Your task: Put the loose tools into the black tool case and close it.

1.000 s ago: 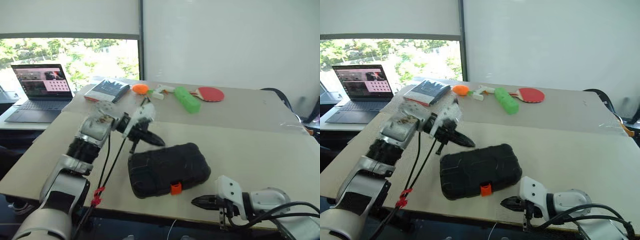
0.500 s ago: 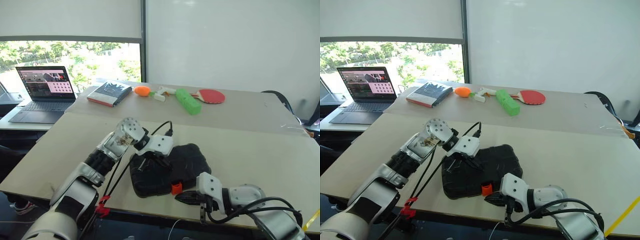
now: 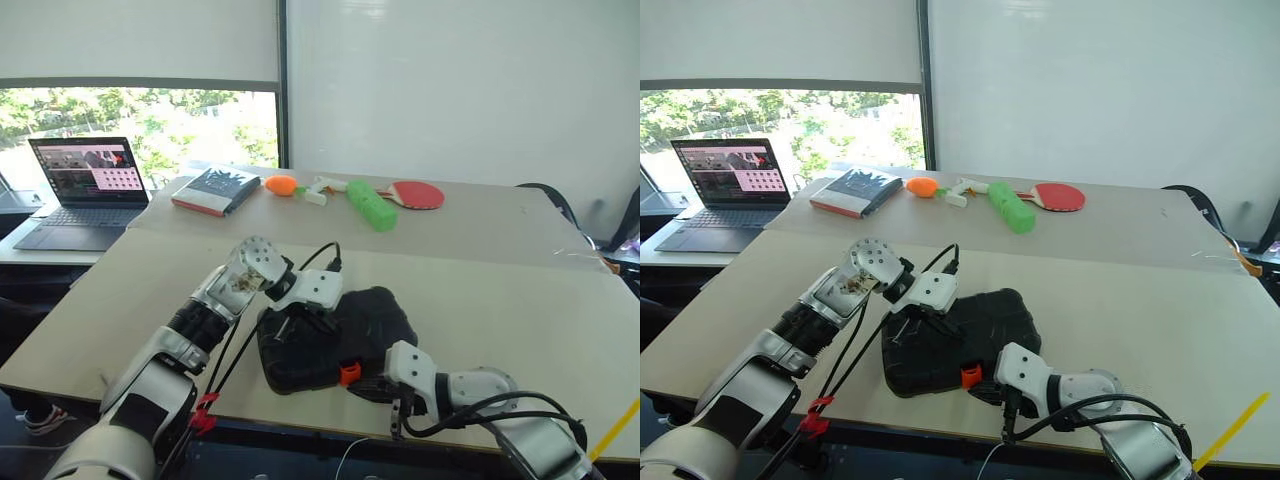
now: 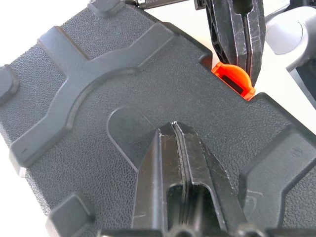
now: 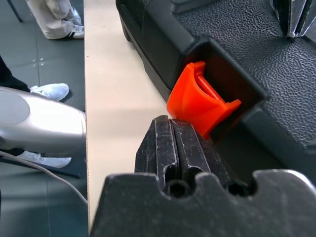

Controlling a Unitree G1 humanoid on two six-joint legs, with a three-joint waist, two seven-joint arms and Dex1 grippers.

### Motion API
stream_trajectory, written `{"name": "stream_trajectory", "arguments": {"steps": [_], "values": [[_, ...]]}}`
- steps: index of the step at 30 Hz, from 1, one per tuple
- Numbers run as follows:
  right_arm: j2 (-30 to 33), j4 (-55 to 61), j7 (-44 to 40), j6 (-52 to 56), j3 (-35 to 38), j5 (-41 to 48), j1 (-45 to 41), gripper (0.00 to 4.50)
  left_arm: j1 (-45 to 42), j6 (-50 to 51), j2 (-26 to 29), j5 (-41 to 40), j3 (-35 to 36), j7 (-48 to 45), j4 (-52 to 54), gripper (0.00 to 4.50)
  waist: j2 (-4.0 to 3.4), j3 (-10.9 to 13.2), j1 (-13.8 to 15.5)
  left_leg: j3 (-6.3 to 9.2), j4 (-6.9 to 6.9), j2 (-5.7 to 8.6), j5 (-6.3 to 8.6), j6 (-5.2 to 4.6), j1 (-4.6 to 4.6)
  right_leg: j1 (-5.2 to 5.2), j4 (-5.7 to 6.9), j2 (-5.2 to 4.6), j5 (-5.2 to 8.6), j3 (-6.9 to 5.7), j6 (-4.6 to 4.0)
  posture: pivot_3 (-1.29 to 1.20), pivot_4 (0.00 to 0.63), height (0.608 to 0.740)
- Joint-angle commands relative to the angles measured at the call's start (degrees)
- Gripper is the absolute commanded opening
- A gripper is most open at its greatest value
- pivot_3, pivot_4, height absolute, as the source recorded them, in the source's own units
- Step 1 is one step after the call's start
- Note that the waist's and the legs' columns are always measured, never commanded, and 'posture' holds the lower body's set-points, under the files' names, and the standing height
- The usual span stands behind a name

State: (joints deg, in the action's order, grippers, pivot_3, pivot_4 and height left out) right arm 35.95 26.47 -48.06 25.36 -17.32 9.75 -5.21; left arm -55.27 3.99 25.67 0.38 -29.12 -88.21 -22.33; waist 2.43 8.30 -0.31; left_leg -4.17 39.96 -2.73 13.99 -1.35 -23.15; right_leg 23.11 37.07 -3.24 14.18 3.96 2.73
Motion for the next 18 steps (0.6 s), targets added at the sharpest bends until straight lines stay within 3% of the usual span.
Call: {"name": "stream_trajectory", "arguments": {"steps": [1,9,13,14,15,16,18], "values": [[-1.74,-0.83,4.0,-1.86,1.98,-2.2,-2.2,0.0,2.29,0.69,-0.54,2.93,-2.96,-0.33,-2.0,0.03,-0.01,0.0,-0.21,0.0,0.0,0.0,0.0,0.0,0.0,0.01,0.0,0.0,-0.01,0.0,-0.02,0.0,0.15,0.736],[-5.51,-1.89,7.24,-2.42,3.95,-3.23,-2.56,0.0,2.3,0.56,-1.05,3.41,-2.72,-0.32,-2.99,0.03,-0.01,0.0,-0.45,0.01,-0.01,-0.01,0.0,0.0,-0.02,0.05,0.01,0.01,-0.01,0.0,-0.02,0.0,0.15,0.736],[-2.82,3.64,2.22,1.19,7.14,3.4,0.81,0.0,2.22,2.21,-1.49,1.68,-0.31,0.94,-3.15,0.03,-0.04,0.02,-0.34,0.02,-0.04,0.0,0.0,0.0,-0.06,0.08,0.01,0.0,-0.01,0.0,-0.02,0.0,0.15,0.736],[-1.39,5.32,0.75,2.19,8.38,5.32,2.04,0.29,2.07,4.59,-1.56,0.35,1.14,1.18,-2.86,0.0,-0.04,0.03,-0.26,0.02,-0.04,0.0,0.0,0.0,-0.1,0.09,0.0,-0.01,0.0,0.0,-0.02,0.0,0.15,0.736],[0.66,7.36,-1.19,3.49,10.48,7.96,3.56,0.65,1.75,7.56,-1.21,-1.36,3.18,1.31,-2.52,0.42,-0.05,0.03,-0.25,0.03,-0.06,0.01,0.0,0.0,-0.12,0.11,-0.01,-0.03,0.01,0.0,0.0,0.0,0.15,0.736],[2.07,8.65,-2.4,4.26,11.89,9.71,4.57,0.65,1.59,9.61,-0.96,-2.4,4.47,1.42,-2.24,0.42,-0.05,0.03,-0.19,0.03,-0.07,0.02,0.0,0.0,-0.15,0.12,-0.02,-0.04,0.02,0.0,0.01,0.0,0.15,0.736],[5.25,10.14,-4.84,7.15,18.33,15.48,5.91,1.59,1.82,13.85,1.38,-5.04,8.01,1.26,-0.35,1.1,-0.03,0.04,-0.33,0.18,-0.12,0.01,0.01,-0.02,-0.18,0.13,-0.07,-0.03,0.04,-0.01,0.05,0.0,0.15,0.736]]}}
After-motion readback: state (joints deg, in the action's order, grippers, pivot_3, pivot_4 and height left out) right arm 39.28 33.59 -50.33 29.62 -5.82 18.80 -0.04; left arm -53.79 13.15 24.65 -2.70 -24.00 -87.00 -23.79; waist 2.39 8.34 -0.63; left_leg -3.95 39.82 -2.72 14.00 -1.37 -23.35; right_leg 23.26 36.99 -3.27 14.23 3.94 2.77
